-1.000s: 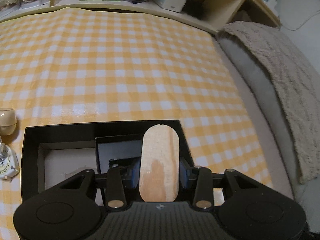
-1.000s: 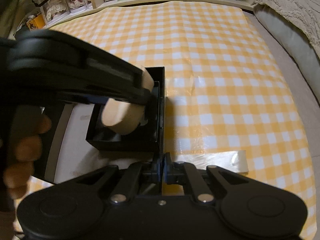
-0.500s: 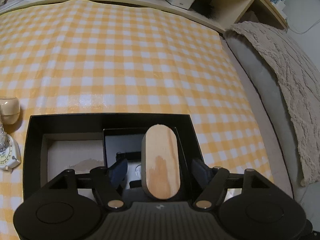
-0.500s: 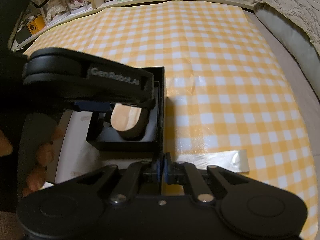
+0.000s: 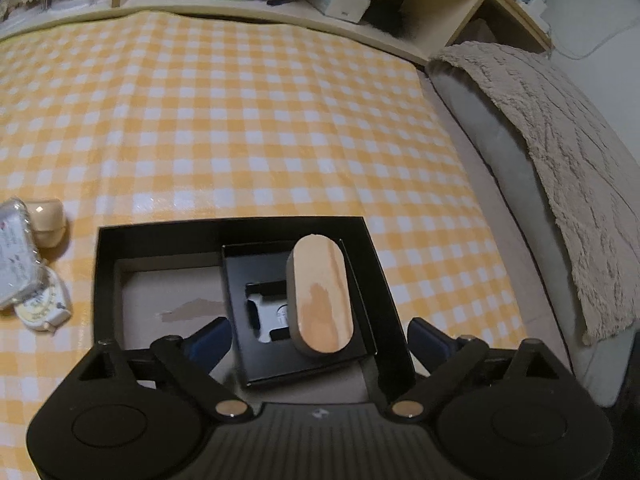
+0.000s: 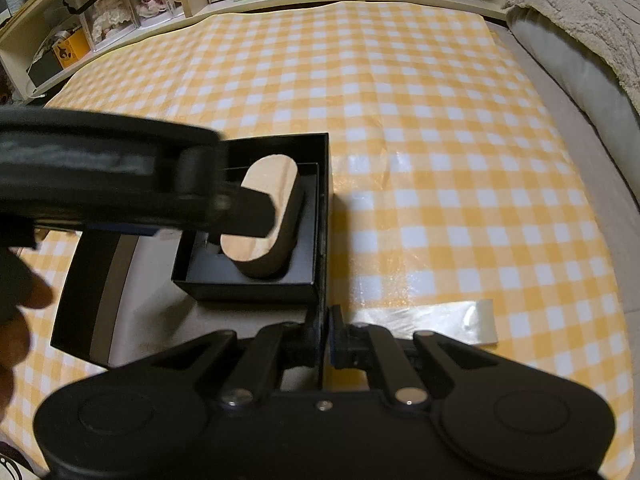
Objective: Organize rigid objects
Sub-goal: 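Carry the wooden block with the left tool and set it on the small box, then move the left tool to the brown engraved wooden tile and grasp it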
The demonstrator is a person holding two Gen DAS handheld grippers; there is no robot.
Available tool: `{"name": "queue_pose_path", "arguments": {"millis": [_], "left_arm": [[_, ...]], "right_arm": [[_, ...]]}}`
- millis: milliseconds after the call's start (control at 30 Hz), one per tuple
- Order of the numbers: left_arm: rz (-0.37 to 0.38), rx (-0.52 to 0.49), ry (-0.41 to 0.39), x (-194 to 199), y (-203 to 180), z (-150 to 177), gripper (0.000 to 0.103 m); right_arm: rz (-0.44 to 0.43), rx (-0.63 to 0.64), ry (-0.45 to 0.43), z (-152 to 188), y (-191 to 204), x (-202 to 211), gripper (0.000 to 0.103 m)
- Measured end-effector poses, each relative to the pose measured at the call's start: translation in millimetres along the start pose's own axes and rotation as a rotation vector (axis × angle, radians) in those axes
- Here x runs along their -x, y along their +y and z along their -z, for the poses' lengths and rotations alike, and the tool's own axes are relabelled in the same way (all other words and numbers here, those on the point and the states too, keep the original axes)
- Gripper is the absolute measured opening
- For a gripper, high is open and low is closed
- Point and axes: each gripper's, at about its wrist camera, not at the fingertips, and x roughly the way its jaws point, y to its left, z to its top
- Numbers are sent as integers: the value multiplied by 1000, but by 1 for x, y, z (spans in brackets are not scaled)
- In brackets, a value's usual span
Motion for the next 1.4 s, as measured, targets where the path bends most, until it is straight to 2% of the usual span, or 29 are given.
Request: {"name": "queue_pose_path", "arguments": {"millis": [133, 433, 667, 933, 1100, 1400], "left_arm": [[-4, -20, -2, 19, 1, 4, 101], [-16, -55, -30, 60, 9, 16, 103], [-72, -39, -55, 80, 48, 24, 103], [-152, -82, -81, 98, 100, 32, 103], [-86, -109, -62, 99, 134, 31, 103], [-74, -134, 14, 66, 189, 33, 103]], "right_arm": [[1, -2, 0, 0, 0, 0, 5], [10, -8, 0, 0, 0, 0, 4], [14, -17, 0, -1, -1, 0, 4], [24, -20, 0, 0, -1, 0, 4], [34, -21, 2, 0, 0, 1, 4], [46, -22, 7, 0, 3, 0, 4]]}}
